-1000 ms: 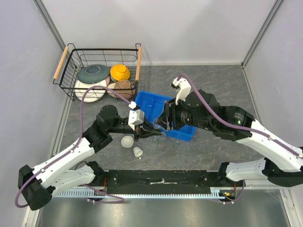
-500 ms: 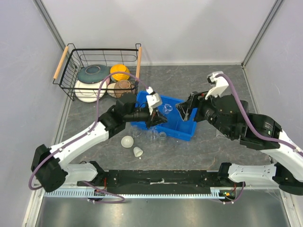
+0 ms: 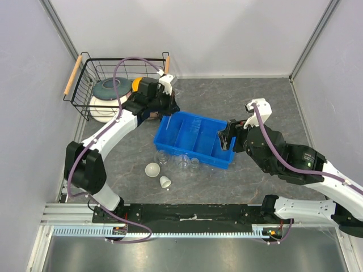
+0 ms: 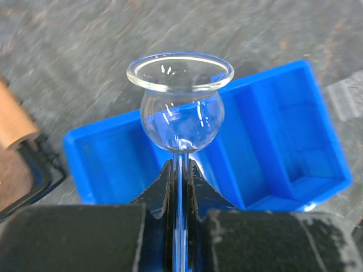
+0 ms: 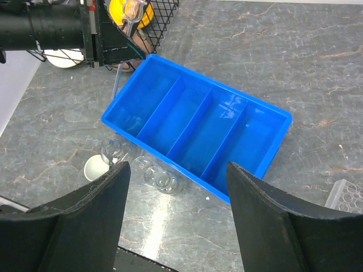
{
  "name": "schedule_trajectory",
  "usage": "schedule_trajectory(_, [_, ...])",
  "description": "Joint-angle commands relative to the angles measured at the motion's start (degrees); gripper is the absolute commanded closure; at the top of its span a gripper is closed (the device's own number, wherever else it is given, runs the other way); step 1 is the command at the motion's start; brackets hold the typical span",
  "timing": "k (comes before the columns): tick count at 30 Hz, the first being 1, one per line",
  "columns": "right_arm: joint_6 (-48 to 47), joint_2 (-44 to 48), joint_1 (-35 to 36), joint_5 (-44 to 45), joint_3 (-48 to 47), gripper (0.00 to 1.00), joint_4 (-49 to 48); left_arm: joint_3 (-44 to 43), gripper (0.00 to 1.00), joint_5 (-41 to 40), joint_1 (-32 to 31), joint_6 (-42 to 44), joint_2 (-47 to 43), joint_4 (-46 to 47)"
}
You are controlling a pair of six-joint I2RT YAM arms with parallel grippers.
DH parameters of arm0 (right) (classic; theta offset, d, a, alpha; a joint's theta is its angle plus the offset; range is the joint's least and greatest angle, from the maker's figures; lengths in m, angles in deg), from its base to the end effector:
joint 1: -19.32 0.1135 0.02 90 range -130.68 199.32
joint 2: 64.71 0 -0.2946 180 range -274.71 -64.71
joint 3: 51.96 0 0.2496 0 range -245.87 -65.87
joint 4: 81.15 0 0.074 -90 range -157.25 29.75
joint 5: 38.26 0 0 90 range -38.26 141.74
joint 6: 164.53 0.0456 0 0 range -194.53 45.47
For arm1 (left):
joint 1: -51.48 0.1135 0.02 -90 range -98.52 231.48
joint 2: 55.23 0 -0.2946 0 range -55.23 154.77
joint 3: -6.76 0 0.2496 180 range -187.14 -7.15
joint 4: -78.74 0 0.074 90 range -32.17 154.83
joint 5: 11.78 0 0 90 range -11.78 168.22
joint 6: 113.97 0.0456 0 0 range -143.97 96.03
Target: Organize the chemistry lab equipment
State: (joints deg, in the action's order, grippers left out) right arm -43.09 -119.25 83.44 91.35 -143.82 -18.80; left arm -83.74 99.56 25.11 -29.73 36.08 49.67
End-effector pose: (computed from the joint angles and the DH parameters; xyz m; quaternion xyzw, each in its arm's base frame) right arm 0.0901 0.1191 0.4586 -0.0487 0.8128 0.1822 0.5512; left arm 0.3307 -0.1825 0.3465 0.2434 0.8202 -0.2902 0.4287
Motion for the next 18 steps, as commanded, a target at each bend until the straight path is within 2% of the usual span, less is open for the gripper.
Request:
schedule_trajectory(1, [-0.68,1.81,-0.04,2.13,1.92,0.25,-3.88,-0.31,0.98,-7.36,1.06,-1.71,2.99,-2.34])
schedule_trajectory(9, [-1.21,1.37,-0.05,0.55,4.65,0.25,-6.78,3.29,0.98,-15.71,1.15,-0.57,6.43,-0.22])
schedule_trajectory(13, [-1.29,1.55,-0.05,0.11,5.53,0.25,-7.58,6.36,0.98,-22.73,1.15,-1.8,6.16,1.27])
schedule_trajectory(18, [-1.03,1.81,-0.05,-0.85,6.76,0.25,-8.28,9.44,0.98,-26.61,0.71,-2.77,5.64,4.16])
